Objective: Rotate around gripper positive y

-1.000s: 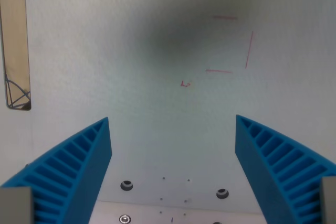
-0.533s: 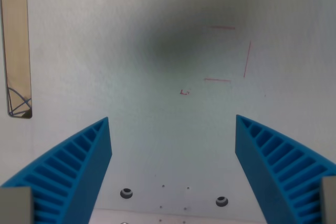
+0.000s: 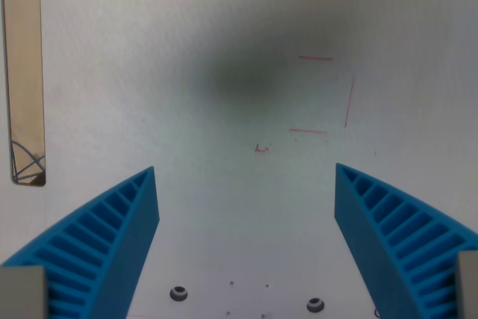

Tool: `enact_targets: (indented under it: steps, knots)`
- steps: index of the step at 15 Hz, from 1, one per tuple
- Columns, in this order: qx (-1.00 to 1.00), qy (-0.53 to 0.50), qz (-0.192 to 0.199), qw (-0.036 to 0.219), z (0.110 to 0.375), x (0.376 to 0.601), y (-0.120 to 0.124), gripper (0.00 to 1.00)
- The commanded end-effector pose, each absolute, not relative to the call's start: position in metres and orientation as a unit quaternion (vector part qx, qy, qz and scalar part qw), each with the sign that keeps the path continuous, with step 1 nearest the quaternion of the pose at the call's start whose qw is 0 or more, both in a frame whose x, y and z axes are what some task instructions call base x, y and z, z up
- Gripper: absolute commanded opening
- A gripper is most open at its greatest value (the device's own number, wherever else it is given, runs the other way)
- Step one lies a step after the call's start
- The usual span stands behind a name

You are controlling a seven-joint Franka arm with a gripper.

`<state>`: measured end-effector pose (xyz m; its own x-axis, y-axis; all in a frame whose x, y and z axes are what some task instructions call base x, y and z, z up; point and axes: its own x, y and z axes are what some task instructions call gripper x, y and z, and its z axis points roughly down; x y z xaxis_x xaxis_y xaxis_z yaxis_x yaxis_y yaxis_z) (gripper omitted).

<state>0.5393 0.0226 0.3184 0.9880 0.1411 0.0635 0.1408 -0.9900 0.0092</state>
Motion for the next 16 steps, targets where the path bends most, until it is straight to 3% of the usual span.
enact_targets:
  steps: [1, 16]
  knots:
    - [0.987, 0.070, 0.144, -0.009, 0.3179, 0.5262, 0.0218, 1.00]
    - [0.971, 0.069, 0.230, -0.015, 0.3179, 0.5262, 0.0218, 1.00]
